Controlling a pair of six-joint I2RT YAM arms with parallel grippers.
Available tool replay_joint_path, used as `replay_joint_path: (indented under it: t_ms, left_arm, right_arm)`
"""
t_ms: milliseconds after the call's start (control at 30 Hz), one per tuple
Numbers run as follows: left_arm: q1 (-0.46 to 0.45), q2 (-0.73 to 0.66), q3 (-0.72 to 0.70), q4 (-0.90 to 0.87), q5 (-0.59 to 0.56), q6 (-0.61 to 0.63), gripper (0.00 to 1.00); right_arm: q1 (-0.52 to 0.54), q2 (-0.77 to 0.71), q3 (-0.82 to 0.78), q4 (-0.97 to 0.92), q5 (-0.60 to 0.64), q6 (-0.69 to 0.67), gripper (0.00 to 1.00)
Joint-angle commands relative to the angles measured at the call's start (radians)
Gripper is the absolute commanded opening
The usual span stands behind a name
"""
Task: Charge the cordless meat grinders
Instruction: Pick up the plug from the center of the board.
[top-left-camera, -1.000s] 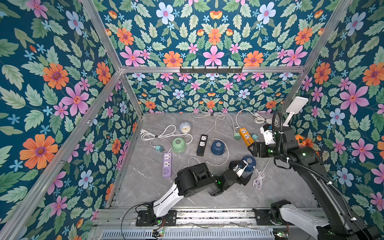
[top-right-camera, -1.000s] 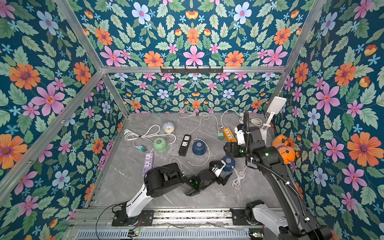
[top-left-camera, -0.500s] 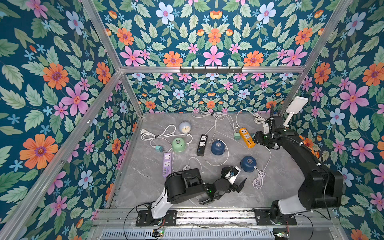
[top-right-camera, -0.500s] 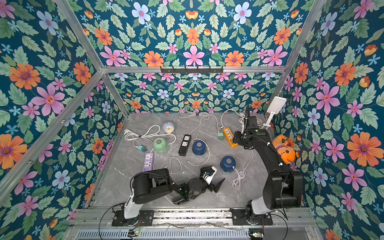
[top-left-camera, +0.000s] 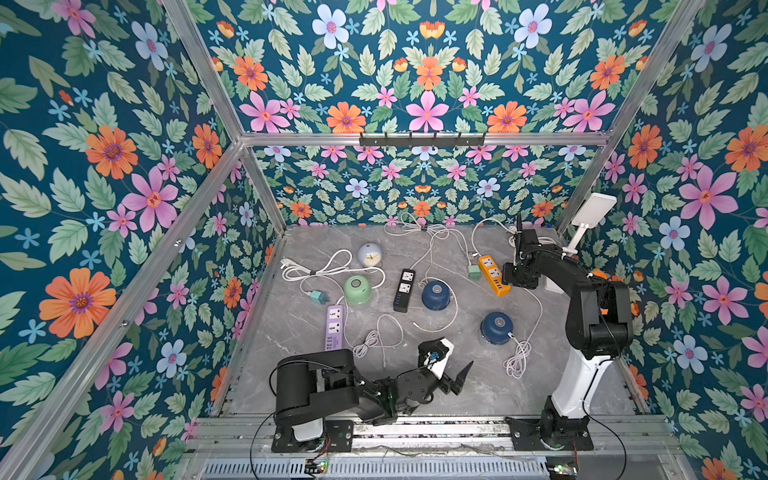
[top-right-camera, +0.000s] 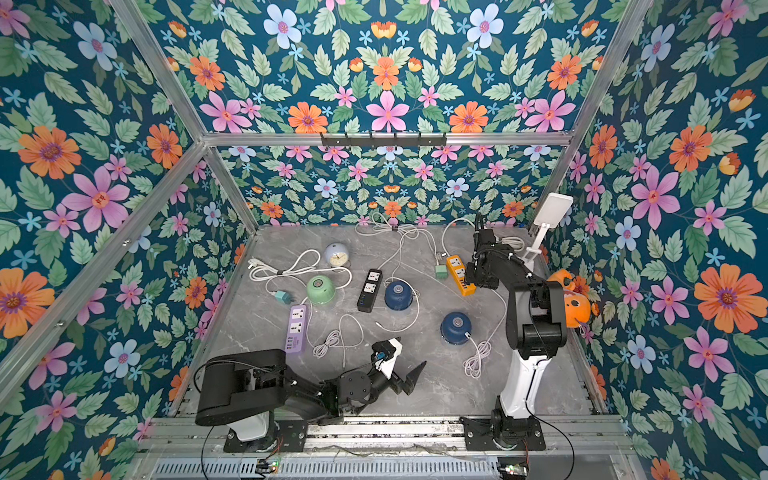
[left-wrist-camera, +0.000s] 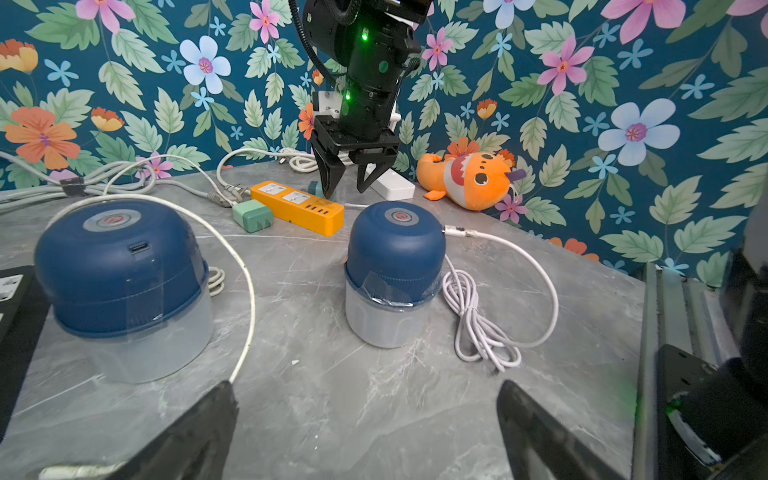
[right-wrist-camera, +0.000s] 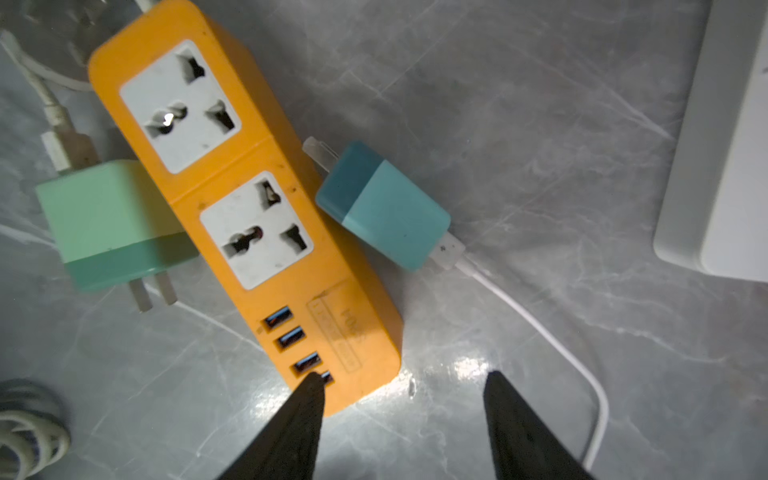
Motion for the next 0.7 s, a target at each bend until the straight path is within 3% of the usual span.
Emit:
replay_joint_path:
  t_ms: [0, 667]
  left_arm:
    - [-0.001, -0.02, -0.018, -0.007, -0.032, -0.003, 0.97]
    - [0.001, 0.017, 0.003, -0.017, -0.05, -0.008, 0.99]
  right_arm:
    - [-0.007, 0.031, 0.04, -0.032, 0.033, -0.03, 0.62]
    - [-0.039, 0.233, 0.281, -0.1, 0.027, -0.083, 0.56]
